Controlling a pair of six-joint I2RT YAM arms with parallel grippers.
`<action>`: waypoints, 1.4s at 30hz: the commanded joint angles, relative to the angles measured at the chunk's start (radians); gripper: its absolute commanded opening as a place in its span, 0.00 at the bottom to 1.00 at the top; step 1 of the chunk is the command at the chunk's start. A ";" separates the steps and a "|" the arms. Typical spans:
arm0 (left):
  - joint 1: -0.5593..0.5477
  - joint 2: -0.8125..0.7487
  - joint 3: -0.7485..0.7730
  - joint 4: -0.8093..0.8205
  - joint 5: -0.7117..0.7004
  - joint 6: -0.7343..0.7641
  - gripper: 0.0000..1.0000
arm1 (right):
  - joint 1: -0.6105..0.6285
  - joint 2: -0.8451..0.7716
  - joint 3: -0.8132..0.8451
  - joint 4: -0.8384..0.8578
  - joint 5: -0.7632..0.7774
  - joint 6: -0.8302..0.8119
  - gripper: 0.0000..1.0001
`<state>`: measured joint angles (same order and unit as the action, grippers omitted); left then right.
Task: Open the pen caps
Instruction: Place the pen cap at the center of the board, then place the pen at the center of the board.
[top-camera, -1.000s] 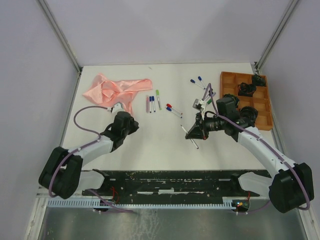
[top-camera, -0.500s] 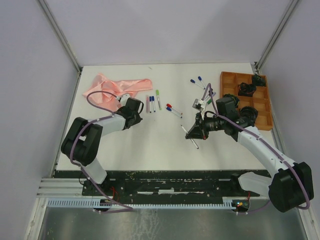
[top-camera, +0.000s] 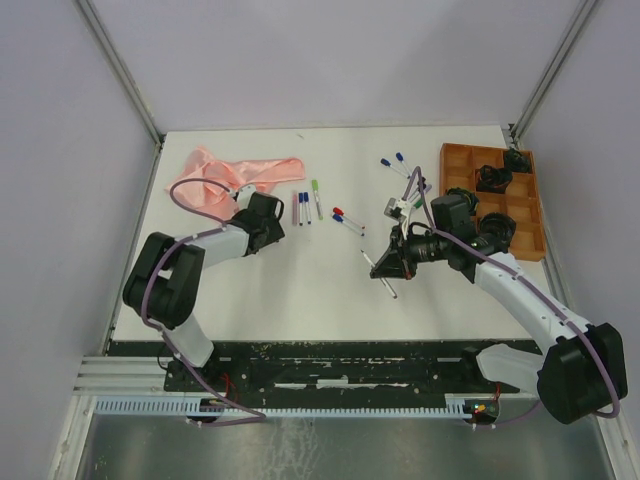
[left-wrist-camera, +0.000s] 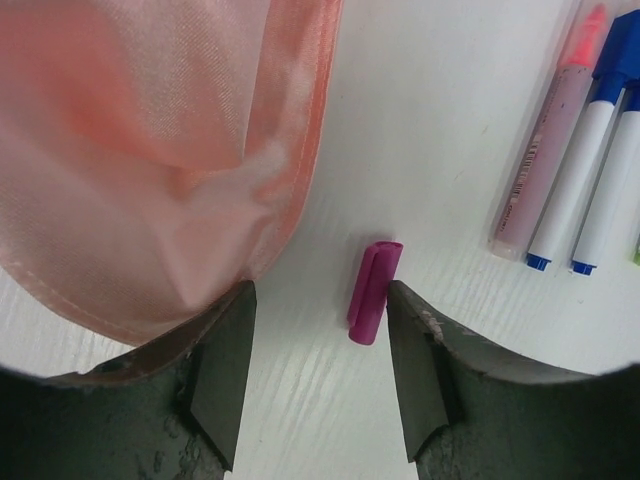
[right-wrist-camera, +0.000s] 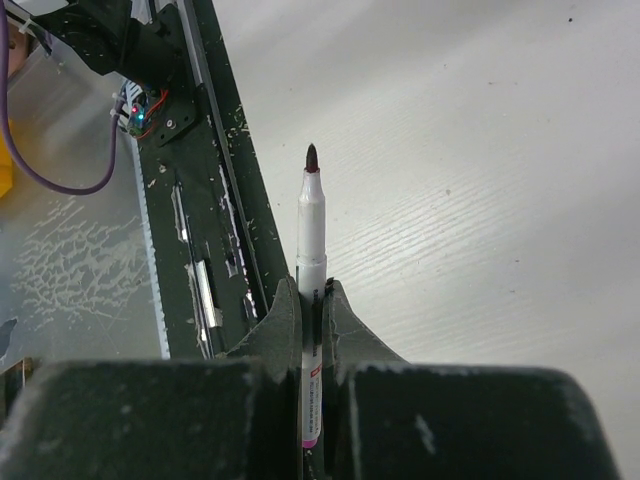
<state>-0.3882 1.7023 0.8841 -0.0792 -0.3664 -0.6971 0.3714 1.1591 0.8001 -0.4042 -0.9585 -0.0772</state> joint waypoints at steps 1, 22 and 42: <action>0.007 -0.063 -0.008 -0.016 -0.002 0.032 0.63 | 0.009 0.000 0.023 0.064 0.005 0.036 0.03; 0.006 -1.004 -0.687 0.330 0.121 0.130 0.77 | 0.412 0.443 0.218 0.155 0.525 0.270 0.07; 0.007 -1.547 -0.799 -0.011 -0.048 0.020 0.79 | 0.626 0.922 0.694 -0.024 0.992 0.733 0.16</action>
<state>-0.3874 0.2119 0.0937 -0.0566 -0.3866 -0.6319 0.9882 2.0640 1.4532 -0.3847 -0.0494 0.5545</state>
